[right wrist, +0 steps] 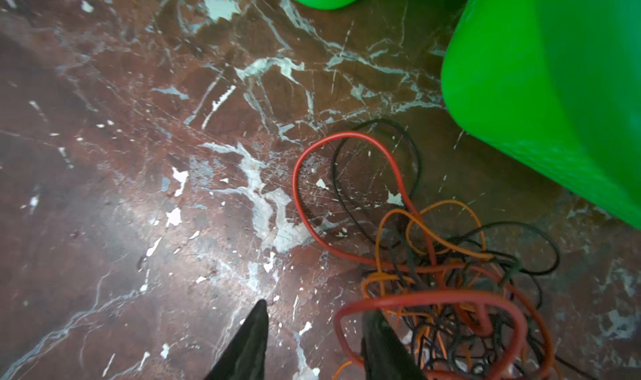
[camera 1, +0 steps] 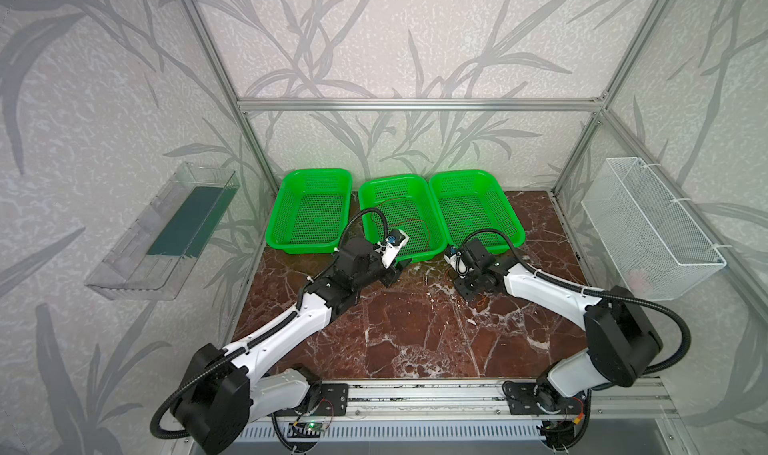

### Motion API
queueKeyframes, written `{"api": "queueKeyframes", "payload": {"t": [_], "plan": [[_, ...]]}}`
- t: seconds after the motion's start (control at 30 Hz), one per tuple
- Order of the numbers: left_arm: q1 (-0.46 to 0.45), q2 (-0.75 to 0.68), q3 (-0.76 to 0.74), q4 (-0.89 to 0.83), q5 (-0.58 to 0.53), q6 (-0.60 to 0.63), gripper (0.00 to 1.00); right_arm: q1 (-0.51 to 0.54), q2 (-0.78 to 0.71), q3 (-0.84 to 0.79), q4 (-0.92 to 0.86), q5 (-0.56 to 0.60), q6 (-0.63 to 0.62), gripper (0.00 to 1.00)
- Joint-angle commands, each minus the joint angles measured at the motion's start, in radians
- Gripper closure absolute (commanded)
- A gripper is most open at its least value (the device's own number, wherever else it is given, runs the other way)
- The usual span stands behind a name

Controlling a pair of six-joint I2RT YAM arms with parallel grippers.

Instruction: Untangle the cables

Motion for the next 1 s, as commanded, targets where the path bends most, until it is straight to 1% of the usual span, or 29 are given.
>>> {"api": "queueKeyframes", "payload": {"t": [0.0, 0.07, 0.13, 0.17, 0.27, 0.33, 0.43, 0.53, 0.7, 0.87, 0.97], "plan": [[-0.013, -0.038, -0.022, -0.021, -0.008, 0.026, 0.44, 0.017, 0.003, 0.027, -0.004, 0.068, -0.026, 0.67], [-0.018, -0.042, -0.034, -0.026, 0.003, 0.038, 0.44, 0.018, -0.015, 0.026, -0.005, 0.05, -0.042, 0.81], [-0.024, -0.036, -0.049, -0.029, 0.039, 0.059, 0.44, 0.021, -0.067, 0.021, -0.004, -0.001, -0.061, 0.97], [-0.029, -0.03, -0.054, -0.031, 0.051, 0.069, 0.45, 0.024, -0.093, 0.017, -0.003, -0.016, -0.064, 1.0], [-0.046, -0.007, -0.06, -0.039, 0.073, 0.086, 0.45, 0.023, -0.19, 0.008, -0.002, -0.09, -0.083, 1.0], [-0.054, 0.007, -0.069, -0.018, 0.086, 0.088, 0.45, 0.023, -0.252, -0.004, 0.008, -0.174, -0.107, 1.0], [-0.066, 0.02, -0.084, 0.013, 0.098, 0.089, 0.45, 0.023, -0.314, -0.025, 0.024, -0.251, -0.124, 1.0], [-0.078, 0.032, -0.087, 0.013, 0.102, 0.104, 0.45, 0.023, -0.357, -0.036, 0.022, -0.3, -0.132, 1.0], [-0.112, 0.063, -0.095, 0.019, 0.117, 0.14, 0.45, 0.021, -0.408, -0.052, 0.034, -0.316, -0.13, 1.0], [-0.137, 0.139, -0.074, 0.008, 0.132, 0.184, 0.44, 0.022, -0.412, -0.04, 0.035, -0.327, -0.127, 1.0], [-0.148, 0.195, -0.066, 0.001, 0.149, 0.234, 0.45, 0.021, -0.411, -0.041, 0.037, -0.322, -0.124, 1.0]]}}
